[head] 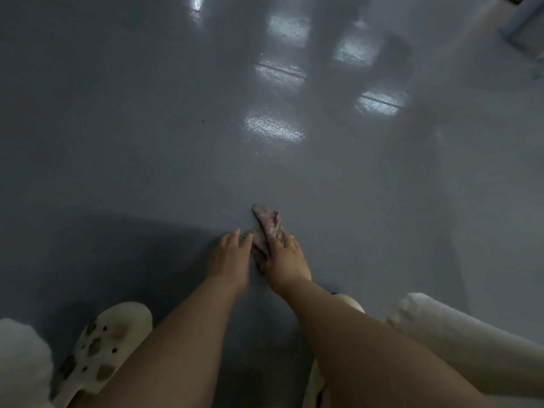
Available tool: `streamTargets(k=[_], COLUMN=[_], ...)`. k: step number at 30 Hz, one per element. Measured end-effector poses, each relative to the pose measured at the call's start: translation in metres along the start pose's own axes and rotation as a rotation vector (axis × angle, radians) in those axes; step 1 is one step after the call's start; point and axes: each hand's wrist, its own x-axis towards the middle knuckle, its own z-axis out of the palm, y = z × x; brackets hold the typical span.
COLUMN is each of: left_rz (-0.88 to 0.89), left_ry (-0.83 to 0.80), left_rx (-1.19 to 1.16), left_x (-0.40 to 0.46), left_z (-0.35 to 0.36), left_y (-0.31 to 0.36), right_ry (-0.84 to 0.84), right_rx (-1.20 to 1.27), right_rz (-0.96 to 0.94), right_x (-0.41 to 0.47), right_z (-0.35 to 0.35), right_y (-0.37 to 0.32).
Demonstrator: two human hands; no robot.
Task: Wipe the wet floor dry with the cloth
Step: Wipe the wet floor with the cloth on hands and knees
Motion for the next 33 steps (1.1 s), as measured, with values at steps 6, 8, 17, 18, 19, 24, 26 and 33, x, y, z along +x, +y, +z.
streamTargets(k=[6, 8, 17, 18, 19, 24, 26, 33], left_rz=[-0.067, -0.09, -0.236, -0.252, -0.272, -0.346, -0.354, -0.298], left_ry=[-0.038, -0.04, -0.06, -0.07, -0.08, -0.098, -0.108, -0.074], left_rx=[0.041, 0.065, 0.179, 0.183, 0.186, 0.172, 0.139, 0.087], left_x=[0.027, 0.038, 0.072, 0.074, 0.077, 0.088, 0.089, 0.089], left_z=[0.007, 0.006, -0.011, -0.014, -0.017, -0.018, -0.016, -0.014], left_y=[-0.005, -0.012, -0.064, -0.069, -0.072, -0.077, -0.08, -0.095], right_ry=[0.013, -0.011, -0.06, -0.032, 0.029, 0.161, 0.148, 0.129], right_rx=[-0.068, -0.179, -0.387, -0.347, -0.336, -0.072, 0.037, -0.102], right_rz=[-0.11, -0.166, -0.231, -0.208, -0.186, 0.327, 0.466, -0.025], right_x=[0.038, 0.048, 0.07, 0.075, 0.083, 0.124, 0.134, 0.109], right_z=[0.013, 0.016, 0.038, 0.035, 0.033, 0.002, -0.001, 0.062], right_y=[0.015, 0.018, 0.032, 0.035, 0.042, 0.05, 0.04, -0.032])
